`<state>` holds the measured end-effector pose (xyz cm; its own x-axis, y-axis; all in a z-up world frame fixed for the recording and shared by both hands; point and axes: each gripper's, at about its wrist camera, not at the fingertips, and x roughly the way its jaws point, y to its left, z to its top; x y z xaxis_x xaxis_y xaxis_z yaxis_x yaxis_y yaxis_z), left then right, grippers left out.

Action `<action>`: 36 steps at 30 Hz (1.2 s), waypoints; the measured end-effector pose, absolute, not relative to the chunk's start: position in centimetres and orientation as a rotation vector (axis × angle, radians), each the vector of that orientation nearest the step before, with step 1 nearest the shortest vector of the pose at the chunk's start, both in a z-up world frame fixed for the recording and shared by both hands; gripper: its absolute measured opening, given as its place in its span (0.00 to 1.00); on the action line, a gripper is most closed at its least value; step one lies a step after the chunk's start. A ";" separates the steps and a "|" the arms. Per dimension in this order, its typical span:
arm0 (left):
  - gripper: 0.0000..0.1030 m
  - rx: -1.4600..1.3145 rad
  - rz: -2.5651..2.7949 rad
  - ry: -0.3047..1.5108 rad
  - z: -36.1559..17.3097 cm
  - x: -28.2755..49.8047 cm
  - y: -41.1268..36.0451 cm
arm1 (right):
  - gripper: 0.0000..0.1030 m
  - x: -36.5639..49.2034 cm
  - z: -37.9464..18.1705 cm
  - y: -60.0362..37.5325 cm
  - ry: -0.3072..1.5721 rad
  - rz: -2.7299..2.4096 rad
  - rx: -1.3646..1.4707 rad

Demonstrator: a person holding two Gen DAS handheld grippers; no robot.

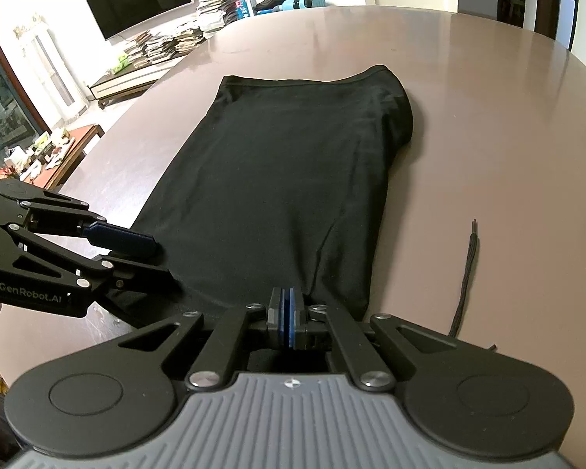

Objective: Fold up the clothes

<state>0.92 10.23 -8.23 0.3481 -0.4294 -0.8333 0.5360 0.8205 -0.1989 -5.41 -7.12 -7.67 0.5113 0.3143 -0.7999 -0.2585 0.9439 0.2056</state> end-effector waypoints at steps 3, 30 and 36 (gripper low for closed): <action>0.41 0.120 -0.629 1.039 -8.2 0.9 10.2 | 0.00 -5.4 -7.7 -7.2 0.974 0.344 0.063; 0.41 0.124 -0.615 1.059 -7.9 1.0 8.7 | 0.06 -5.8 -6.7 -6.3 0.988 0.355 -0.008; 0.41 0.110 -0.613 1.071 -7.9 1.1 8.9 | 0.05 -5.5 -6.8 -7.4 1.001 0.343 0.039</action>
